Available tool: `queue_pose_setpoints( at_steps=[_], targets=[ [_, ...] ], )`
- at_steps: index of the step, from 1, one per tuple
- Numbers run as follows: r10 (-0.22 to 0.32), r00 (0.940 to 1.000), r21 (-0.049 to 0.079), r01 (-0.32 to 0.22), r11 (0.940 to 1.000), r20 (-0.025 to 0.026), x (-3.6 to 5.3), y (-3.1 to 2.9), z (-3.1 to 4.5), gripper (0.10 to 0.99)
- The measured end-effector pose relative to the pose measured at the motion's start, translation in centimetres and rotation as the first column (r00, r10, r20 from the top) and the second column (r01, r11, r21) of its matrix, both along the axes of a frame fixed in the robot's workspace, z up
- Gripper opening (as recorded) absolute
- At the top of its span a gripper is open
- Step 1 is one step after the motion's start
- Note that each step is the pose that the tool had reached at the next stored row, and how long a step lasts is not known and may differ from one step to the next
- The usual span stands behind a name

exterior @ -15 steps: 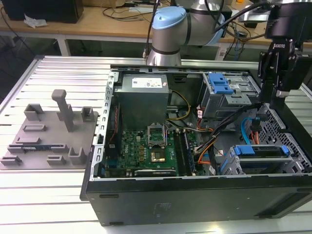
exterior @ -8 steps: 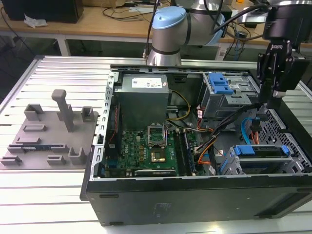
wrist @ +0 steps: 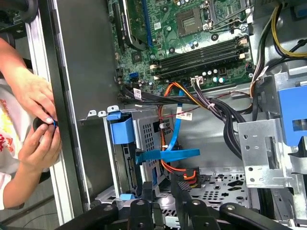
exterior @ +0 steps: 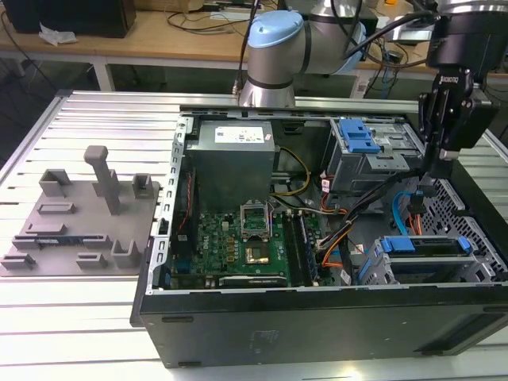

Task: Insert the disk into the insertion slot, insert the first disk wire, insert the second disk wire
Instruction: 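Insert the first disk wire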

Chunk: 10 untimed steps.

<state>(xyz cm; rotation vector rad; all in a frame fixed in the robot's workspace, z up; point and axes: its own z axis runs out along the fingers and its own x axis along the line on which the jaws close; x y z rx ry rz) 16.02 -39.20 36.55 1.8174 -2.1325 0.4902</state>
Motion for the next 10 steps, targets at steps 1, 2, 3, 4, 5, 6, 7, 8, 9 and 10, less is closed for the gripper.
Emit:
queue_pose_setpoints(
  at_steps=[1, 2, 3, 4, 5, 6, 7, 8, 9, 10],
  targets=[
    [0.000, 1.0000, 0.000, 0.000, 1.0000, 0.0000, -0.01, 0.20, -0.05, 0.325],
    [0.001, 1.0000, -0.001, -0.001, 1.0000, 0.0000, 0.00, 0.62, -0.15, 0.325],
    [0.004, 1.0000, -0.002, -0.004, 1.0000, 0.0000, 0.00, 0.69, -0.18, 0.325],
    [0.009, 1.0000, -0.003, -0.009, 1.0000, -0.0001, 0.00, 0.70, -0.20, 0.325],
    [0.018, 0.9998, -0.010, -0.018, 0.9998, -0.0008, 0.01, 0.72, -0.22, 0.325],
    [0.024, 0.9997, -0.015, -0.024, 0.9996, -0.0016, 0.01, 0.73, -0.25, 0.341],
    [0.026, 0.9997, -0.018, -0.026, 0.9995, -0.0020, 0.01, 0.73, -0.29, 0.341],
    [0.028, 0.9996, -0.021, -0.028, 0.9994, -0.0023, 0.00, 0.73, -0.34, 0.404],
    [0.029, 0.9996, -0.025, -0.029, 0.9993, -0.0024, 0.00, 0.77, -0.44, 0.404],
    [0.029, 0.9996, -0.028, -0.029, 0.9992, -0.0025, 0.00, 0.80, -0.51, 0.404]
  ],
)
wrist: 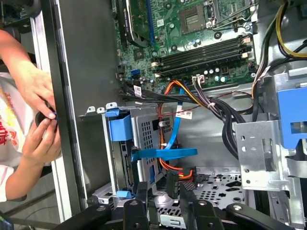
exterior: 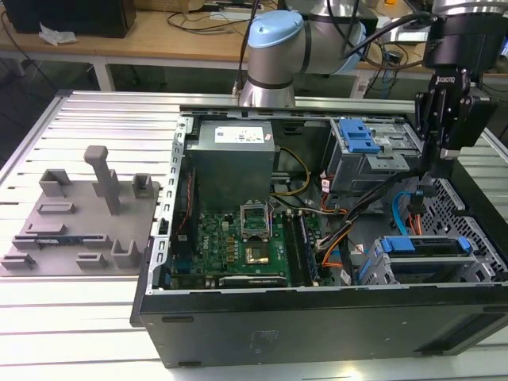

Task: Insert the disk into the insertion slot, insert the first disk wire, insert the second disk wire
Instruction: 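Insert the first disk wire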

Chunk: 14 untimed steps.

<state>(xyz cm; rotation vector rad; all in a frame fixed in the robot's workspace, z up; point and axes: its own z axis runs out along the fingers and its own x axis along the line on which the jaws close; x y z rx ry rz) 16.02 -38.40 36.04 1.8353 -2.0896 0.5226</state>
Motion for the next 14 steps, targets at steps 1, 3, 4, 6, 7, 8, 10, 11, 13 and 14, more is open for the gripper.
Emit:
queue_pose_setpoints(
  at_steps=[1, 3, 4, 6, 7, 8, 10, 11, 13, 14],
  targets=[
    [0.000, 1.0000, -0.003, 0.000, 1.0000, 0.0000, 0.00, 0.00, -0.07, 0.404],
    [0.000, 1.0000, -0.008, 0.000, 1.0000, -0.0001, -0.02, 0.01, -0.30, 0.404],
    [0.000, 1.0000, -0.010, 0.000, 0.9999, -0.0001, -0.04, 0.02, -0.53, 0.404],
    [0.000, 1.0000, -0.011, 0.000, 0.9999, -0.0001, -0.05, 0.05, -0.77, 0.404],
    [0.000, 1.0000, -0.012, 0.000, 0.9999, 0.0000, -0.06, 0.13, -0.89, 0.404],
    [0.000, 1.0000, -0.012, 0.000, 0.9999, -0.0001, -0.06, 0.17, -0.98, 0.404],
    [0.000, 1.0000, -0.017, 0.000, 0.9999, -0.0001, -0.05, 0.19, -1.17, 0.404],
    [0.000, 1.0000, -0.019, 0.000, 0.9998, -0.0002, -0.05, 0.19, -1.22, 0.404],
    [0.000, 1.0000, -0.021, 0.000, 0.9998, -0.0005, -0.03, 0.19, -1.29, 0.404],
    [0.000, 1.0000, -0.022, 0.000, 0.9998, -0.0005, -0.03, 0.19, -1.28, 0.404]
  ],
)
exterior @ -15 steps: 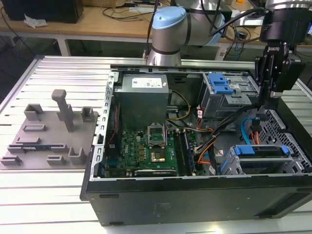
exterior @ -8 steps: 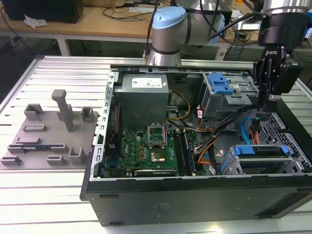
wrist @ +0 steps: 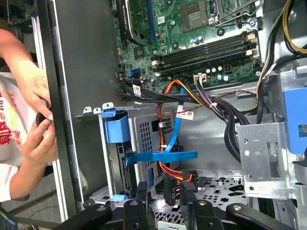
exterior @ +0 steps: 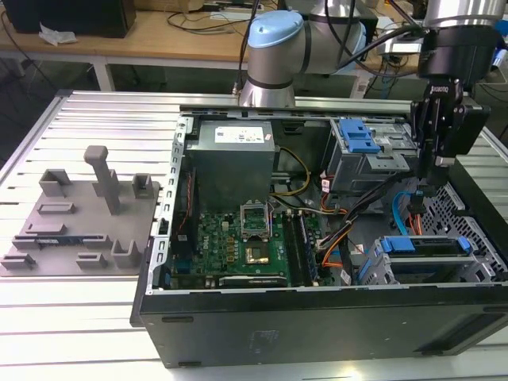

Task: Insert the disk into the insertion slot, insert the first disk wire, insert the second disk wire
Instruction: 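Insert the first disk wire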

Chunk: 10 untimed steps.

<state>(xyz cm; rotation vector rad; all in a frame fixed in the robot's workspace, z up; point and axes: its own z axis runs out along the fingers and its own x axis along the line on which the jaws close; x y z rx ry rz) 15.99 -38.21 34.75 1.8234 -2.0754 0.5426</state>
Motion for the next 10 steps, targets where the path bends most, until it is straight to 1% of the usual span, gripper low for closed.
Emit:
queue_pose_setpoints(
  at_steps=[3, 10],
  targets=[
    [0.000, 1.0000, 0.000, 0.000, 1.0000, 0.0000, 0.00, 0.00, -0.03, 0.404],
    [0.000, 1.0000, 0.000, 0.000, 1.0000, 0.0000, 0.16, 0.00, -0.47, 0.404]
  ],
)
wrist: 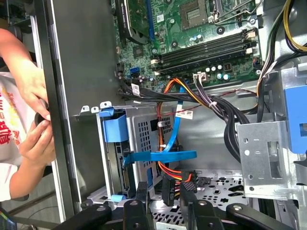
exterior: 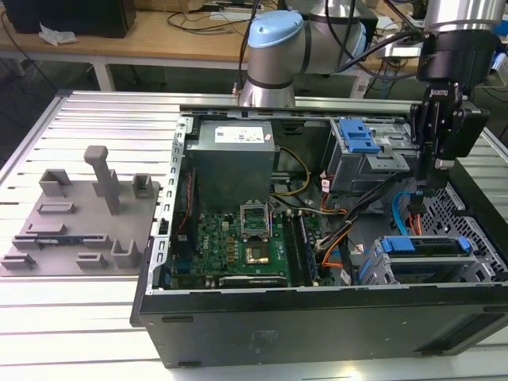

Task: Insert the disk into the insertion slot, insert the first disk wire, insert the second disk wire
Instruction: 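Insert the first disk wire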

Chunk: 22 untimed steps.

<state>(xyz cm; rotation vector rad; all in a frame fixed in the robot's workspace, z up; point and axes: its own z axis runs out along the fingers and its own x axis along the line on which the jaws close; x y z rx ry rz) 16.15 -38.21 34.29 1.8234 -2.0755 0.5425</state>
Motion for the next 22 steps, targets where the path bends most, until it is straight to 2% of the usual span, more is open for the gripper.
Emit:
queue_pose_setpoints(
  at_steps=[6, 11, 16, 19, 22],
  targets=[
    [0.000, 1.0000, -0.002, 0.000, 1.0000, 0.0000, 0.07, -0.10, -0.28, 0.404],
    [-0.002, 1.0000, -0.011, 0.002, 0.9999, 0.0000, 0.07, -0.17, -0.48, 0.404],
    [-0.014, 0.9999, -0.026, 0.014, 0.9996, 0.0001, 0.08, -0.17, -0.85, 0.404],
    [-0.019, 0.9998, -0.045, 0.019, 0.9988, 0.0004, 0.08, 0.12, -0.91, 0.404],
    [-0.019, 0.9998, -0.048, 0.019, 0.9987, 0.0005, 0.09, 0.50, -0.98, 0.404]
  ],
)
